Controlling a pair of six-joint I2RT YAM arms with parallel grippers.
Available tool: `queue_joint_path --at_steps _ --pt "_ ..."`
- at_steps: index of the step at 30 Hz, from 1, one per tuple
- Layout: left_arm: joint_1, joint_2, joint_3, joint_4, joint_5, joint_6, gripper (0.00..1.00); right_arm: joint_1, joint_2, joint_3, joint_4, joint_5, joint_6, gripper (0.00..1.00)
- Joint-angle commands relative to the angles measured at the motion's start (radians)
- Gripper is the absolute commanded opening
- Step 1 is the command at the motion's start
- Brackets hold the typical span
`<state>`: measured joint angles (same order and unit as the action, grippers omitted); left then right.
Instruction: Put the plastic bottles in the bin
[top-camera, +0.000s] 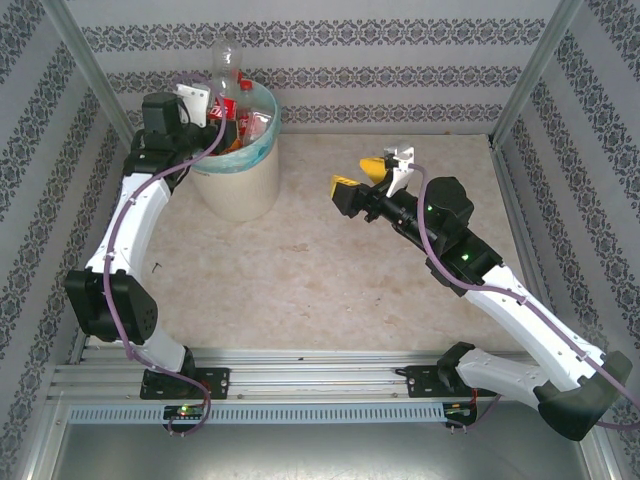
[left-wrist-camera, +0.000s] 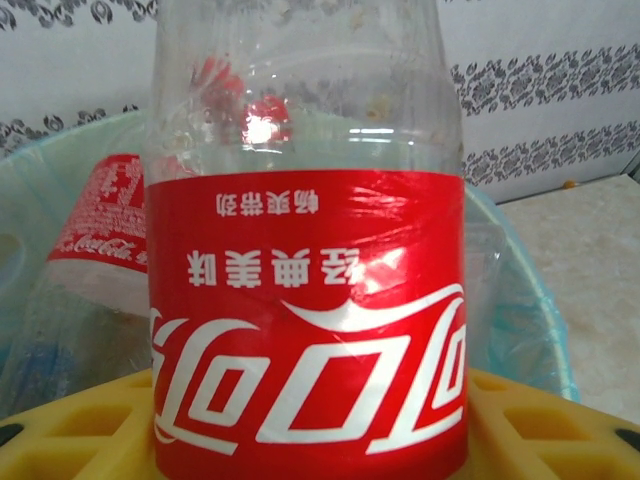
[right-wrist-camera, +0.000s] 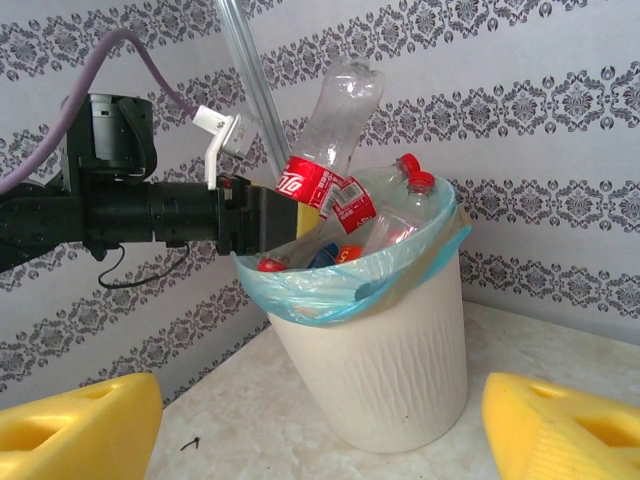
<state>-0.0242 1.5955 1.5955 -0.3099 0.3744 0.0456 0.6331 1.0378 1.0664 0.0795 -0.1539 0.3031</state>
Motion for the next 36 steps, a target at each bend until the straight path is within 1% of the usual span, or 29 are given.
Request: queue_joint_path --at_steps 1,12,14,15,16,19,23,26,30,33,36 --pt "0.01 -0.026 -0.031 0.013 0.04 0.021 0.52 0.011 0.011 0.002 0.009 0.013 -0.016 0.84" --pt "0.025 -0.059 -0.066 0.032 0.053 0.016 0.57 0.016 0.058 0.04 0.008 -0.001 -0.018 0.84" --pt "0.03 -0.067 -0.061 0.025 0.05 0.015 0.65 0.018 0.058 0.039 0.008 -0.001 -0.016 0.84" --pt "0.031 -0.076 -0.06 0.027 0.048 0.011 0.73 0.021 0.056 0.038 0.006 0.0 -0.017 0.84" --pt "0.031 -0.087 -0.058 0.03 0.047 0.007 0.77 0.022 0.055 0.038 0.005 0.006 -0.017 0.84" --pt "0.03 -0.113 -0.042 0.045 0.04 -0.017 0.83 0.024 0.052 0.041 0.002 0.011 -0.02 0.84" --pt "0.031 -0.108 0.022 0.022 0.066 -0.043 0.83 0.028 0.059 0.052 0.002 0.012 -0.024 0.84" --pt "0.029 -0.072 0.076 0.002 0.066 -0.057 0.82 0.031 0.069 0.061 0.005 0.01 -0.025 0.84" --pt "0.025 0.039 0.212 -0.094 0.051 -0.072 0.79 0.035 0.085 0.074 -0.001 0.007 -0.027 0.84" --pt "0.013 0.134 0.324 -0.185 0.055 -0.072 0.73 0.037 0.093 0.081 -0.006 0.006 -0.032 0.84" --pt "-0.003 0.195 0.371 -0.227 0.032 -0.069 0.69 0.037 0.093 0.08 -0.006 0.011 -0.032 0.84"
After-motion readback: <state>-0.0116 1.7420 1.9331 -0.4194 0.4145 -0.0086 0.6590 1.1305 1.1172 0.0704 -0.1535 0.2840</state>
